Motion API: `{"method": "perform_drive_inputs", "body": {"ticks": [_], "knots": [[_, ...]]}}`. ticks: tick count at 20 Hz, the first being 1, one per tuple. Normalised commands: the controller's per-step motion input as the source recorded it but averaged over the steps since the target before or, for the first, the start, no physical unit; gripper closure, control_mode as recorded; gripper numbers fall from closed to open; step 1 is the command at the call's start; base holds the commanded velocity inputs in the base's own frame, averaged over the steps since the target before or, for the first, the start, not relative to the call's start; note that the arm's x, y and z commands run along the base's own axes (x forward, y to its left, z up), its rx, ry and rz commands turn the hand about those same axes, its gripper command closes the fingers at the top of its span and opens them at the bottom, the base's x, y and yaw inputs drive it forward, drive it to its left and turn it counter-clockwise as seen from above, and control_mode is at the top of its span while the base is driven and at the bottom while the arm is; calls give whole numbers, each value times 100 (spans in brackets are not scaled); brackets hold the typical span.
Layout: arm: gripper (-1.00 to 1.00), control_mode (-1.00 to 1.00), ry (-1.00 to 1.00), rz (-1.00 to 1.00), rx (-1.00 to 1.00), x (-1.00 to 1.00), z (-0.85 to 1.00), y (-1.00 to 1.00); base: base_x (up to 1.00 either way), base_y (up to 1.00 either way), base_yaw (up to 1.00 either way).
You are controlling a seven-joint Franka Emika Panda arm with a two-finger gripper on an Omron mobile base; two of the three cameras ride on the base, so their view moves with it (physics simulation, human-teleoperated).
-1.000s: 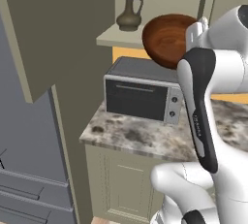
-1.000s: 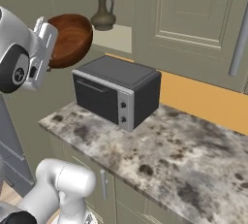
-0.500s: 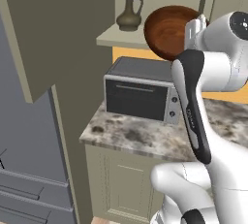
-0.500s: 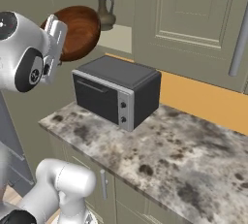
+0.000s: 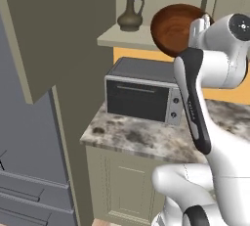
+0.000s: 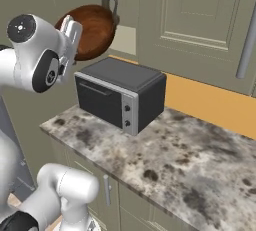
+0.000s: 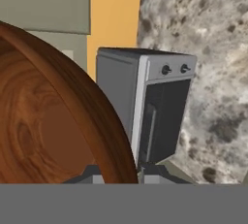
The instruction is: Pick the mug and place it in the sink. Pick the bowl and place it in the open cabinet and then close the cabinet.
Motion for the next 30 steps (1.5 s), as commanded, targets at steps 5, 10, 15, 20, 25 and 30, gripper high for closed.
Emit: {"method": "perform_drive_inputs", "body": {"ticks": [5,10,15,20,25,30], "knots": [[100,-100,1,-8,1,8,27,-1,0,0,0],[100,-100,7,-12,3,13,26,0,0,0,0],[100,-100,16,-6,13,14,16,0,0,0,0],[100,-100,9,0,14,32,0,11,0,0,0],[100,-100,1,0,3,36,0,0,0,0,0],[100,-100,-2,0,-1,36,0,0,0,0,0]]}}
